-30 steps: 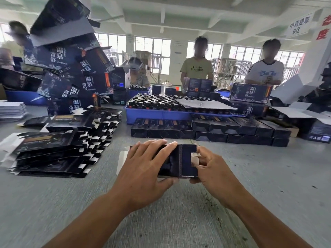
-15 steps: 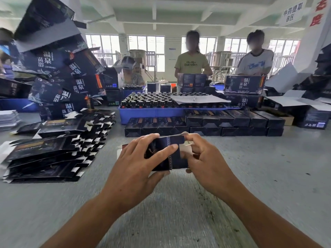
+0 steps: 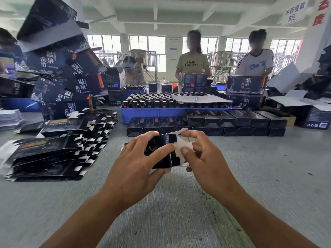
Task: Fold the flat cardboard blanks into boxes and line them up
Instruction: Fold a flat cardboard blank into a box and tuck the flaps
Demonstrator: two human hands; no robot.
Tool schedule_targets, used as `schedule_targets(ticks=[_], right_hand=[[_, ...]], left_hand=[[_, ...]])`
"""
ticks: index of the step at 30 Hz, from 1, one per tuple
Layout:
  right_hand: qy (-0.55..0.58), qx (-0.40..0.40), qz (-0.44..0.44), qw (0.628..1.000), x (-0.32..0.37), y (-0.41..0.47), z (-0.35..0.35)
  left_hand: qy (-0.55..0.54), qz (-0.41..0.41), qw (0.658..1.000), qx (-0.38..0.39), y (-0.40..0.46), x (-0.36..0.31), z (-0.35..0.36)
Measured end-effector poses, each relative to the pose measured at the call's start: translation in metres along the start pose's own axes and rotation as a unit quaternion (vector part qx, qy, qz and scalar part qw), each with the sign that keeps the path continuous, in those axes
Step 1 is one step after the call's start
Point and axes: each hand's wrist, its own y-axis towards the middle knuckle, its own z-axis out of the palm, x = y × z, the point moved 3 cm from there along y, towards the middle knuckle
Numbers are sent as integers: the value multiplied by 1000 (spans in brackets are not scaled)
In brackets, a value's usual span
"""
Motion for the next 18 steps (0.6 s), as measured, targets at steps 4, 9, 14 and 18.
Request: schedule_targets(ticks=[4, 9, 14, 18], right_hand=[[-16, -22, -6, 1000, -2, -2, 3], [-50, -36, -57, 997, 2, -5, 4], [-60, -38, -68, 995, 3, -5, 4], [-60, -43, -67, 995, 3, -6, 5]], left_hand=[[3, 5, 1000, -15, 0, 0, 0], [2, 17, 999, -28, -1, 1, 1], [-10, 10, 999, -30, -2, 0, 0], [-10, 4, 999, -31, -2, 0, 2]])
